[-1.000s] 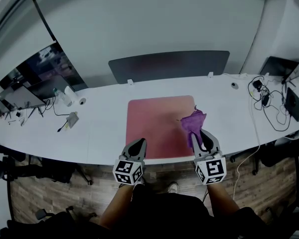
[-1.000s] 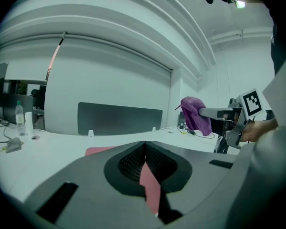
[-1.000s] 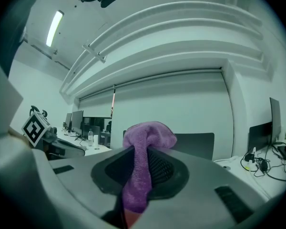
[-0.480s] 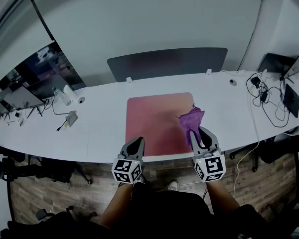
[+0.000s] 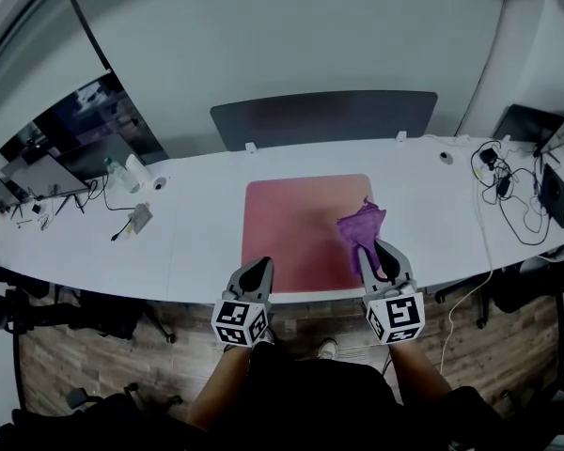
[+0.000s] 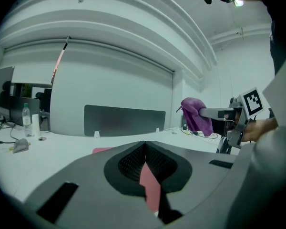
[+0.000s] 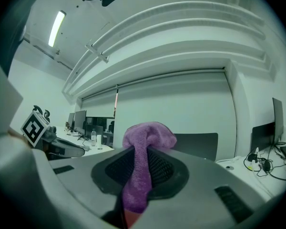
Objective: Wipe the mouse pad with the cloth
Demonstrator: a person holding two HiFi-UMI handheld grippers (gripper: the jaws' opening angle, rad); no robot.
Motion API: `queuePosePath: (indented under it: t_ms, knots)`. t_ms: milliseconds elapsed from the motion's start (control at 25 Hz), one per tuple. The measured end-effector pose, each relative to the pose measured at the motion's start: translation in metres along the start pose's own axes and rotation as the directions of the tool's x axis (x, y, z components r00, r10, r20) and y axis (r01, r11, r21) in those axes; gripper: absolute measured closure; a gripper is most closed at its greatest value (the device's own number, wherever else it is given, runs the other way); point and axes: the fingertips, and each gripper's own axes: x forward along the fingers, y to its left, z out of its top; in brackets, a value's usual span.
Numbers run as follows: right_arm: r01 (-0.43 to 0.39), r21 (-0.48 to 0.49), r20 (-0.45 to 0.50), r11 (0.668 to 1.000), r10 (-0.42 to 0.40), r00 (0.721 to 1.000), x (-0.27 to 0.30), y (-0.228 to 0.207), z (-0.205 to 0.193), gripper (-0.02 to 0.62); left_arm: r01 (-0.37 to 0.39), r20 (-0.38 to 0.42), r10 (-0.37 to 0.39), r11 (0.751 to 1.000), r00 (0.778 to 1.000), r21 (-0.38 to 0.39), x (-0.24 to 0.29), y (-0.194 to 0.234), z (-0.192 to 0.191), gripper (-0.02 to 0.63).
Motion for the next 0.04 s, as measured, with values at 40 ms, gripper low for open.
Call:
queuePosePath:
  t_ms: [40]
  knots:
    - [-0.001, -0.001, -0.003, 1.000, 0.001, 1.000, -0.0004, 0.0003, -0.0013, 0.514, -0.001, -0.001, 0.001, 1.000, 1.000, 0.000, -0.0005, -0.0003, -0.0005, 0.584]
